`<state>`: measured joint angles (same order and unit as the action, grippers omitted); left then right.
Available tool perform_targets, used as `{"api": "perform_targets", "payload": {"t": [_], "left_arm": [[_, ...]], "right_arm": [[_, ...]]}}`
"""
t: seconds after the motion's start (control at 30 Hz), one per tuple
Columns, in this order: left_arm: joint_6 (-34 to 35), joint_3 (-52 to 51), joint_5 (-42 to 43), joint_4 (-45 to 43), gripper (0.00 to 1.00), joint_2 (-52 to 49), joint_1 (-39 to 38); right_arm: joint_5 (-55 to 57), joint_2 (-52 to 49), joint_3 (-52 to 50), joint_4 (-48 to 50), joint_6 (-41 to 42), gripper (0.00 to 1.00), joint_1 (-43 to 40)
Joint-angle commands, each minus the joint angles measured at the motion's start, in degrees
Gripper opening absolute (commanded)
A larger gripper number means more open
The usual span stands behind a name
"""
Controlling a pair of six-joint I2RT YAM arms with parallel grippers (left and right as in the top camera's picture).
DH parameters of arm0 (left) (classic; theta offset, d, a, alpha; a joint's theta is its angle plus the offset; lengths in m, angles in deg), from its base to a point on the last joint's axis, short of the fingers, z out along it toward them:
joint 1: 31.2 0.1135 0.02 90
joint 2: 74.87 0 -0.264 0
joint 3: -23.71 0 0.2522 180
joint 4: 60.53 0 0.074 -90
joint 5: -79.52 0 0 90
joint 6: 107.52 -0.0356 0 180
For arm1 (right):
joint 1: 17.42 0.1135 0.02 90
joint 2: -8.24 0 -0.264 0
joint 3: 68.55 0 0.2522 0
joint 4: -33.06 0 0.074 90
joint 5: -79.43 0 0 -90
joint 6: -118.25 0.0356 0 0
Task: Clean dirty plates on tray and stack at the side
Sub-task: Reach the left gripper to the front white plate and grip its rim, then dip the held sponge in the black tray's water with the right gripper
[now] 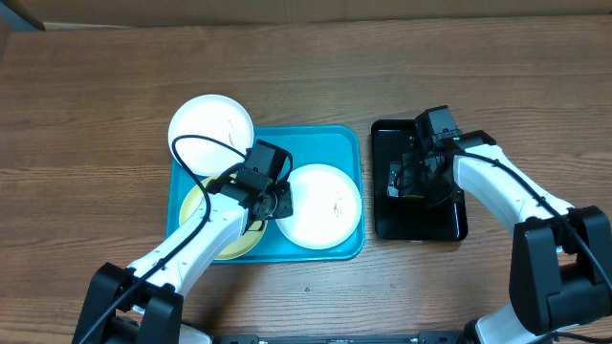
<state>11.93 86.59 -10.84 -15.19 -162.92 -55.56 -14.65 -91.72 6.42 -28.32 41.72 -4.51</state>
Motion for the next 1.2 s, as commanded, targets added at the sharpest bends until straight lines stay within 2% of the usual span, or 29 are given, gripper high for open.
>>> {"api": "perform_targets", "payload": {"t": [0.0,0.4,0.63,0.9,1.03,1.1,1.17], "left_arm": [[-2.3,1.5,-2.6,-0.8,0.26,-0.1,0.0],[-4.2,1.5,-2.6,-4.8,0.24,-6.3,-0.1],[-4.2,1.5,-2.6,-4.8,0.13,-6.6,-0.1],[-4.1,1.5,0.0,-4.8,0.11,-7.3,-0.1],[-4.2,1.5,0.0,-4.2,0.14,-7.3,-0.1],[-4.2,1.5,0.0,-4.1,0.13,-7.3,-0.1],[-4.1,1.5,0.0,-3.9,0.13,-7.3,-0.1]], "right_arm": [[-0.1,0.9,-0.2,0.2,0.1,1.00,0.2],[-0.1,0.9,-0.2,0.8,0.1,1.00,0.2],[-0.1,0.9,-0.2,0.5,0.1,1.00,0.2],[-0.1,0.9,-3.5,4.1,0.0,1.00,0.2],[-0.1,0.9,-4.2,4.7,0.0,1.00,0.2],[-0.1,0.9,-4.3,4.2,0.0,0.97,0.2],[-0.1,0.9,-4.3,4.2,0.0,0.83,0.2]]}}
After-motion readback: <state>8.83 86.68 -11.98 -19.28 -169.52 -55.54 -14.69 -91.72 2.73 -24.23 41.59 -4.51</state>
